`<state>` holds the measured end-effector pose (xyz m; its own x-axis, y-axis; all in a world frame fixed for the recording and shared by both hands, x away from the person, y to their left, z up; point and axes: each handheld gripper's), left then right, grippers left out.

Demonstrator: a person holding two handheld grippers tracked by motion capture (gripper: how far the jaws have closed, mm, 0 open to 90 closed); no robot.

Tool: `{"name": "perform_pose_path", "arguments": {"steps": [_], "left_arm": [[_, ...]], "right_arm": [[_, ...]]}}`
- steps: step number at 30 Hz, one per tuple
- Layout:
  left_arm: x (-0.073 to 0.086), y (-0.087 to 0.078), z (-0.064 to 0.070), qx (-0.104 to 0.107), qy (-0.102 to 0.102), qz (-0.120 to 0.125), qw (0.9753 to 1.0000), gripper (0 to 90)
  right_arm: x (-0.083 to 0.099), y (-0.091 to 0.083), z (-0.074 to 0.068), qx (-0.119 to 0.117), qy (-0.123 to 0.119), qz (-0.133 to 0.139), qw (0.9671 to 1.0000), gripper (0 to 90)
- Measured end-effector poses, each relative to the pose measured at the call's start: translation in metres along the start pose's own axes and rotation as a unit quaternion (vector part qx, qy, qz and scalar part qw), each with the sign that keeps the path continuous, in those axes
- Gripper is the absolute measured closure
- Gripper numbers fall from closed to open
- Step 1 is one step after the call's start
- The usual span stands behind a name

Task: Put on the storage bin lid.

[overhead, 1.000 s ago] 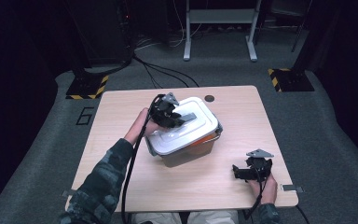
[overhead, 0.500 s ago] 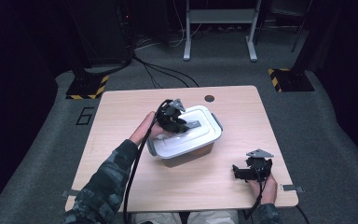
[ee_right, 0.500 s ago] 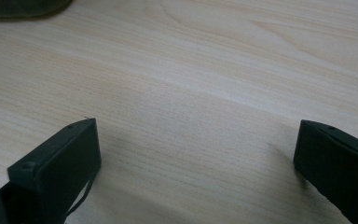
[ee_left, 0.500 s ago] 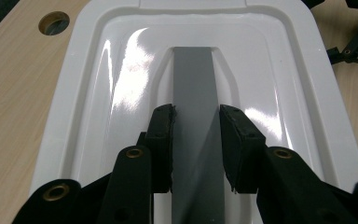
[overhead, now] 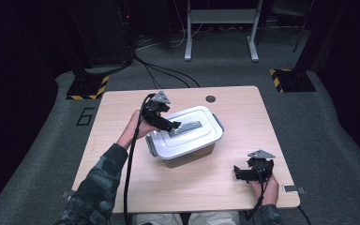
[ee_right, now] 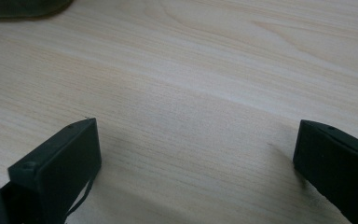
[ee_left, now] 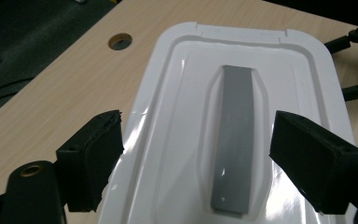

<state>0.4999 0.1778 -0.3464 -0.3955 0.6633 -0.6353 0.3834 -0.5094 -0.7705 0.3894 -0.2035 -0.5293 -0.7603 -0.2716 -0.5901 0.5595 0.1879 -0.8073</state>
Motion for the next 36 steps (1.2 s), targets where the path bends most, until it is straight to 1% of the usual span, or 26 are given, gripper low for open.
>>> {"name": "perform_pose_path", "arguments": {"steps": [2,4,6,8,9,11,12,13,14,16,18,20,21,22,24,25,26,27,29,32,33,34,36], "left_arm": [[0.008,-0.01,-0.006,-0.017,-0.01,0.005,0.9998,15.0],[0.017,-0.019,-0.013,-0.024,-0.029,0.014,0.9992,14.7],[0.028,-0.028,-0.019,-0.039,-0.048,0.019,0.9979,14.3],[0.039,-0.036,-0.026,-0.054,-0.062,0.022,0.9964,14.2],[0.045,-0.04,-0.029,-0.067,-0.069,0.026,0.995,13.9],[0.058,-0.049,-0.037,-0.08,-0.084,0.031,0.9928,13.4],[0.066,-0.053,-0.041,-0.092,-0.096,0.039,0.9903,13.3],[0.071,-0.056,-0.043,-0.096,-0.103,0.043,0.9891,13.0],[0.079,-0.06,-0.047,-0.102,-0.114,0.045,0.9872,12.9],[0.09,-0.065,-0.052,-0.113,-0.125,0.049,0.9845,12.9],[0.102,-0.069,-0.056,-0.122,-0.14,0.047,0.9815,12.9],[0.116,-0.07,-0.06,-0.137,-0.152,0.047,0.9777,12.8],[0.123,-0.069,-0.061,-0.143,-0.16,0.048,0.9755,12.8],[0.129,-0.069,-0.063,-0.144,-0.167,0.043,0.9743,12.7],[0.143,-0.066,-0.066,-0.158,-0.182,0.036,0.9699,12.1],[0.15,-0.064,-0.067,-0.161,-0.19,0.03,0.968,11.8],[0.16,-0.06,-0.069,-0.163,-0.2,0.028,0.9657,11.3],[0.165,-0.058,-0.069,-0.165,-0.204,0.022,0.9647,11.2],[0.184,-0.046,-0.07,-0.169,-0.218,0.003,0.9611,10.9],[0.206,-0.029,-0.07,-0.165,-0.234,-0.021,0.9579,9.4],[0.214,-0.023,-0.069,-0.163,-0.242,-0.029,0.9559,8.8],[0.221,-0.017,-0.068,-0.162,-0.248,-0.036,0.9545,7.9],[0.234,-0.007,-0.066,-0.155,-0.262,-0.044,0.9515,6.9]], "right_arm": [[0.0,0.0,0.0,0.0,0.0,0.0,1.0,0.0],[0.0,0.0,0.0,0.0,0.0,0.0,1.0,0.0],[0.0,0.0,0.0,0.0,0.0,-0.001,1.0,0.0],[0.0,0.0,0.0,-0.001,0.0,0.0,1.0,0.0],[0.0,0.0,0.0,0.001,0.0,0.0,1.0,0.0],[0.0,0.0,0.0,-0.001,0.0,-0.001,1.0,0.0],[0.0,0.0,0.0,-0.001,0.0,-0.001,1.0,0.0],[0.0,0.0,0.0,-0.001,0.0,-0.001,1.0,0.0],[0.0,0.0,0.0,-0.001,0.0,0.0,1.0,0.0],[0.0,0.0,0.0,-0.001,0.0,0.0,1.0,0.0],[0.0,0.0,0.0,0.0,0.0,0.0,1.0,0.0],[0.0,0.0,0.0,0.0,0.0,0.0,1.0,0.0],[0.0,0.0,0.0,0.0,0.0,0.0,1.0,0.0],[0.0,0.0,0.0,0.0,0.0,0.0,1.0,0.0],[0.0,0.0,0.0,0.0,0.0,0.0,1.0,0.0],[0.0,0.0,0.0,0.0,0.0,0.0,1.0,0.0],[0.0,0.0,0.0,0.001,0.0,-0.001,1.0,0.0],[0.0,0.0,0.0,0.001,0.0,-0.001,1.0,0.0],[0.0,0.0,0.0,0.0,0.0,0.0,1.0,0.0],[0.0,0.0,0.0,0.0,0.0,-0.001,1.0,0.0],[0.0,0.0,0.0,0.0,0.0,0.0,1.0,0.0],[0.0,0.0,0.0,-0.001,0.0,-0.001,1.0,0.0],[0.0,0.0,0.0,-0.001,0.0,-0.001,1.0,0.0]]}}
Point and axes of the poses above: each handheld gripper's, and its own axes: y roughly forward along the jaws, x roughly out of its underside, z roughly to its right, and after that the axes turned 10 degrees about -z, right-handed
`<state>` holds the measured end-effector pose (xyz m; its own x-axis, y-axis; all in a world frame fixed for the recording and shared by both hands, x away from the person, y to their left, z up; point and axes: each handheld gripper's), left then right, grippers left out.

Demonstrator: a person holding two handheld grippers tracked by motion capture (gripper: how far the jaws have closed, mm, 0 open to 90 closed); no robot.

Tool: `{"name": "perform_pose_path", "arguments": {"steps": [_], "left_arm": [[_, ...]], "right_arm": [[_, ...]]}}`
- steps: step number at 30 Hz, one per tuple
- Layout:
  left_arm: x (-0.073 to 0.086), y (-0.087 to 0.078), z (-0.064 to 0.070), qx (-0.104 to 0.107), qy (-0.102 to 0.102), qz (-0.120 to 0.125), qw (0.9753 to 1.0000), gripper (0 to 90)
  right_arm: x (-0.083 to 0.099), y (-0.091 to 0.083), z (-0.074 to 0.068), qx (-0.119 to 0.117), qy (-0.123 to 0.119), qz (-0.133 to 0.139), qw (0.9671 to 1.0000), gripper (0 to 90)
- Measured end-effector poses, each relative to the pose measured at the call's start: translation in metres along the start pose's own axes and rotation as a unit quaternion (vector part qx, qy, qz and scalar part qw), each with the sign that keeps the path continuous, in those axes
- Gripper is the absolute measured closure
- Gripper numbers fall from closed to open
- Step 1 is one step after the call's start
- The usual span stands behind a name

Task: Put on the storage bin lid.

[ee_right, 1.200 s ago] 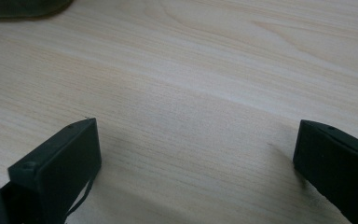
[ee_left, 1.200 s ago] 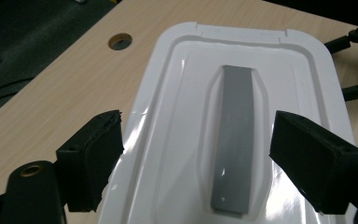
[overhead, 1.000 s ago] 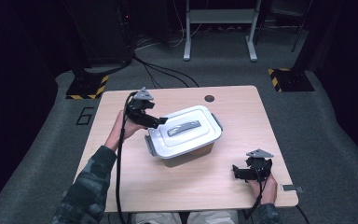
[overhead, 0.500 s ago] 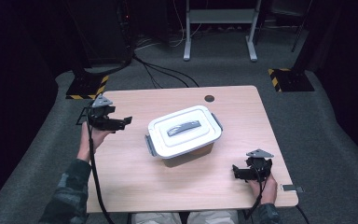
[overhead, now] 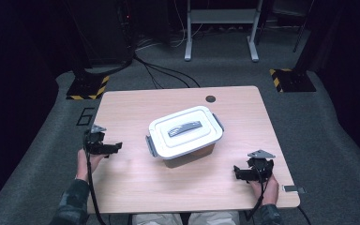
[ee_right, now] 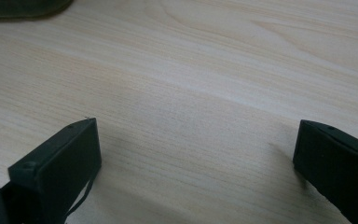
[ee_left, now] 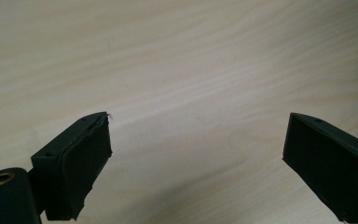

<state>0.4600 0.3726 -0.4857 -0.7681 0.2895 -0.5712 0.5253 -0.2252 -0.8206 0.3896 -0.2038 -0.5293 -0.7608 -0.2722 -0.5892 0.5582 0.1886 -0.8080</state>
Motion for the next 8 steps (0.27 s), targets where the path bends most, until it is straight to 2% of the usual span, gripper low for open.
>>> {"name": "perform_pose_path", "arguments": {"steps": [4,7,8], "left_arm": [[0.017,0.014,-0.002,0.003,-0.018,-0.01,0.9998,4.5],[0.021,0.021,-0.006,0.029,-0.035,-0.021,0.9988,0.5],[0.023,0.024,-0.006,0.03,-0.041,-0.023,0.9985,0.0]], "right_arm": [[0.0,0.0,0.0,0.0,0.0,0.0,1.0,0.0],[0.0,0.0,0.0,-0.001,0.001,-0.001,1.0,0.0],[0.0,0.0,0.0,-0.001,0.001,-0.001,1.0,0.0]]}}
Point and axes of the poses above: each handheld gripper's, and its own axes: y roughly forward along the jaws, x roughly out of its underside, z roughly to its right, and after that the axes turned 10 degrees about -z, right-handed
